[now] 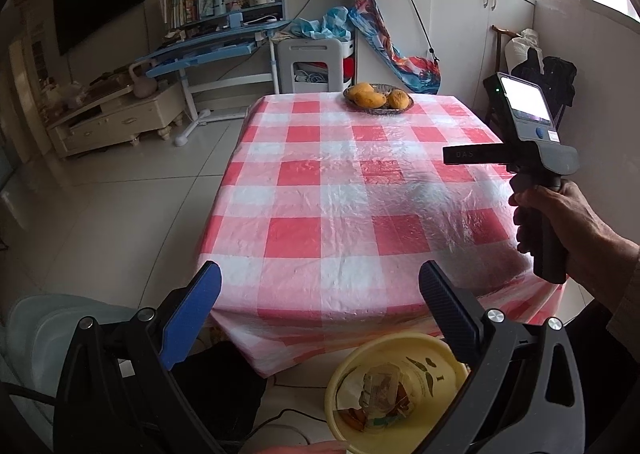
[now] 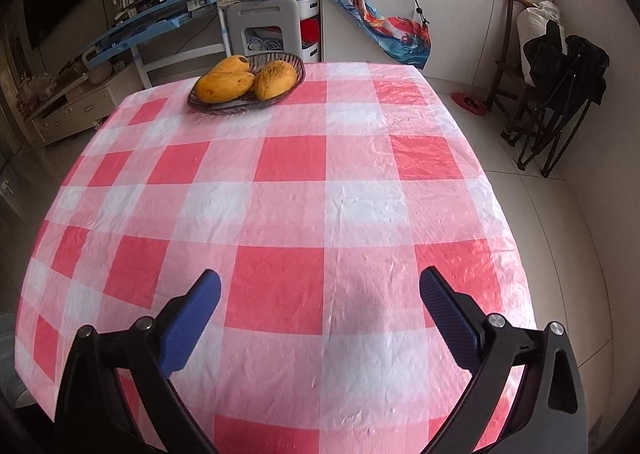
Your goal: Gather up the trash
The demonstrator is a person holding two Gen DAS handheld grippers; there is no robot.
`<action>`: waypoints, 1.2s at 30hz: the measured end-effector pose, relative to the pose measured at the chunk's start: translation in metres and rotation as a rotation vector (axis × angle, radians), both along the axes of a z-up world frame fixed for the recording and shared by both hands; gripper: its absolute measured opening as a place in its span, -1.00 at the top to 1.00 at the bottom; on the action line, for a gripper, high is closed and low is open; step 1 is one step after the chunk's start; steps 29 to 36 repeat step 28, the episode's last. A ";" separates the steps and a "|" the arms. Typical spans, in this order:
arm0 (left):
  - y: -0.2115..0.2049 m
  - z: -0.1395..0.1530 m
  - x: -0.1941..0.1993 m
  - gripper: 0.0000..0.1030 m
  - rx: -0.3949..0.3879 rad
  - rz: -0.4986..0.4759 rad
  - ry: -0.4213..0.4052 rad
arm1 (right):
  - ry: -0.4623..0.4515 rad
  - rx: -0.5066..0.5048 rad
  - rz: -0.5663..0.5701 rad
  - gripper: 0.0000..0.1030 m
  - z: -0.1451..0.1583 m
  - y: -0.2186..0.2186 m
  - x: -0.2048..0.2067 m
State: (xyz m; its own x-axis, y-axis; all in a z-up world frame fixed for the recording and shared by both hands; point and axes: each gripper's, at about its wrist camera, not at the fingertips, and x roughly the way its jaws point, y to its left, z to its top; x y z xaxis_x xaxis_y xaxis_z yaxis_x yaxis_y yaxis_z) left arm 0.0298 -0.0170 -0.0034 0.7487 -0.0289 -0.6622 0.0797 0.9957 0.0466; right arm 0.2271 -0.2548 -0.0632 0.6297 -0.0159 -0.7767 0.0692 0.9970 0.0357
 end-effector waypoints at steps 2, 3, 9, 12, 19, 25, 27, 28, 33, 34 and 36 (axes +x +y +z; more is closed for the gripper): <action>-0.002 -0.001 0.002 -0.86 -0.006 -0.008 0.011 | 0.018 -0.002 -0.005 -0.85 -0.005 -0.002 0.006; -0.002 -0.001 0.002 -0.86 -0.004 -0.006 0.009 | 0.029 -0.006 -0.007 -0.85 -0.007 -0.002 0.009; 0.000 -0.001 -0.001 -0.86 -0.029 -0.010 0.012 | 0.052 -0.034 -0.004 -0.85 -0.013 0.001 0.017; 0.006 -0.005 -0.004 -0.86 0.000 0.018 0.023 | 0.046 -0.045 -0.010 -0.85 -0.013 0.005 0.019; 0.031 -0.024 -0.009 -0.86 -0.047 0.072 0.081 | 0.048 -0.033 -0.023 -0.86 -0.012 0.008 0.022; 0.040 -0.036 -0.013 -0.86 0.021 0.053 0.104 | 0.049 -0.032 -0.023 -0.86 -0.012 0.010 0.024; 0.045 -0.034 -0.014 -0.86 -0.004 0.059 0.100 | 0.049 -0.031 -0.023 -0.86 -0.012 0.010 0.023; 0.044 -0.035 -0.013 -0.86 -0.007 0.055 0.102 | 0.049 -0.031 -0.023 -0.86 -0.012 0.010 0.023; 0.044 -0.035 -0.013 -0.86 -0.007 0.055 0.102 | 0.049 -0.031 -0.023 -0.86 -0.012 0.010 0.023; 0.044 -0.035 -0.013 -0.86 -0.007 0.055 0.102 | 0.049 -0.031 -0.023 -0.86 -0.012 0.010 0.023; 0.044 -0.035 -0.013 -0.86 -0.007 0.055 0.102 | 0.049 -0.031 -0.023 -0.86 -0.012 0.010 0.023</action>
